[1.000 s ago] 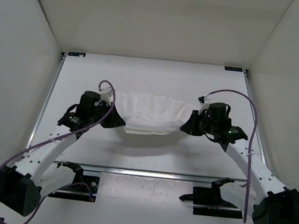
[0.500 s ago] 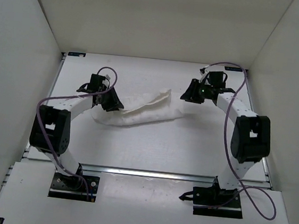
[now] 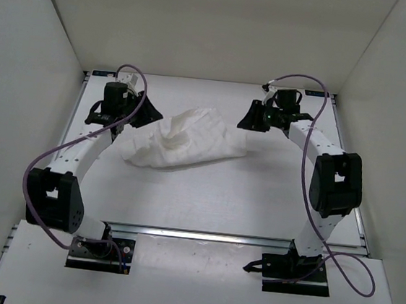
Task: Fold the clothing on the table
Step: Fold the skirt
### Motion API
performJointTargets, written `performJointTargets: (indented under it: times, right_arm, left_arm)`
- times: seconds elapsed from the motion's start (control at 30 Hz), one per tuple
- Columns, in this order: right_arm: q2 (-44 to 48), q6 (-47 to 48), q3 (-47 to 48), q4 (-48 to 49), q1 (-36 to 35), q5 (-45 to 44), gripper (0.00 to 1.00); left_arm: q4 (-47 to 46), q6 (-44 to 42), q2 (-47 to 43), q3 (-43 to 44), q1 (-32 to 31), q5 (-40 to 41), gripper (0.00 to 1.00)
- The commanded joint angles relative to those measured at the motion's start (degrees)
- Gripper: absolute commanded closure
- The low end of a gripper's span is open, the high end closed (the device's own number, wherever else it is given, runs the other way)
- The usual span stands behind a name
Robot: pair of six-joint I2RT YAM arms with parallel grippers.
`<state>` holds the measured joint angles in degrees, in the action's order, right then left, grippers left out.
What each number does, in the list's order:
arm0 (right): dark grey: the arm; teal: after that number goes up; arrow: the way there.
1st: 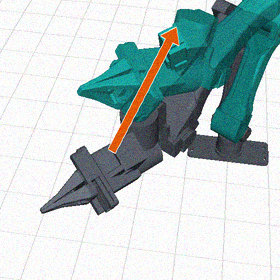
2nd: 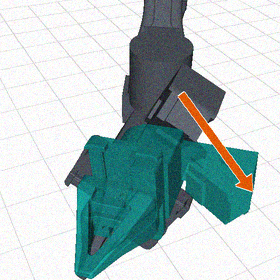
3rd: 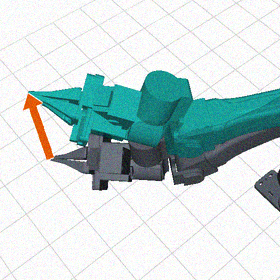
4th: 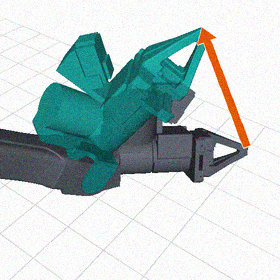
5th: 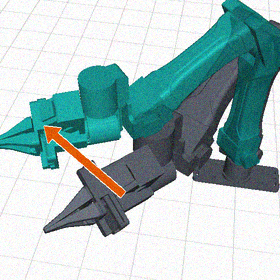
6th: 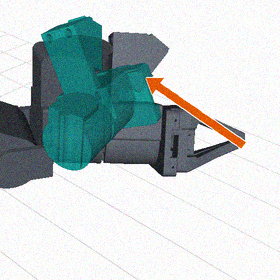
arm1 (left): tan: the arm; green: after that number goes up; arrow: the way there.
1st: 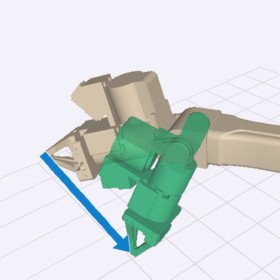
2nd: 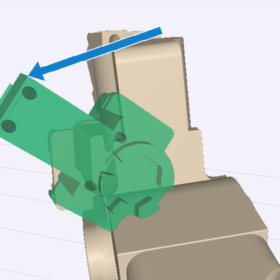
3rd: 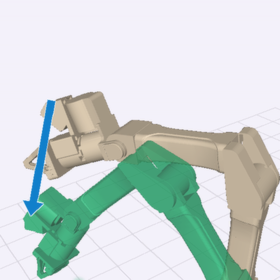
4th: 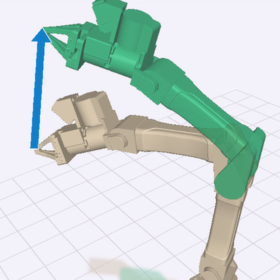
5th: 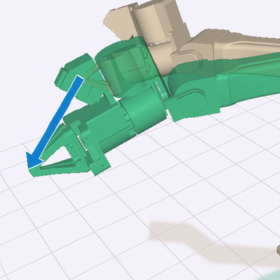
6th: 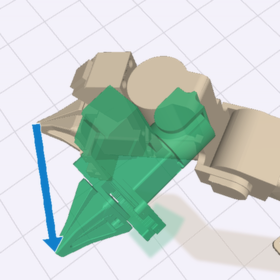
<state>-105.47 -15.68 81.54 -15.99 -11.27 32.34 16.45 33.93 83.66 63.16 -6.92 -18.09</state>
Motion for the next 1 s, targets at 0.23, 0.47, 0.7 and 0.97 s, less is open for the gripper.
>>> performJointTargets:
  times: [0.23,0.47,0.7,0.97]
  right_arm:
    - [-3.59,-4.27,-1.13,12.21,-5.51,9.06,0.81]
    - [-11.33,-2.52,4.33,9.15,-7.63,6.69,0.82]
    - [-15.9,1.79,15.21,-1.23,-3.94,1.16,0.69]
    - [-21.0,3.99,29.02,-6.68,-3.41,-3.15,0.23]
  left_arm:
    - [-15.64,8.59,-6.14,-17.35,-4.86,-5.9,1.0]
    - [-18.48,7.48,-0.18,-21.68,-5.57,-3.01,0.96]
    - [-13.11,3.16,2.12,-14.21,-1.43,-0.99,0.45]
    - [-5.12,-1.84,6.51,-1.38,-4.77,3.57,0.27]
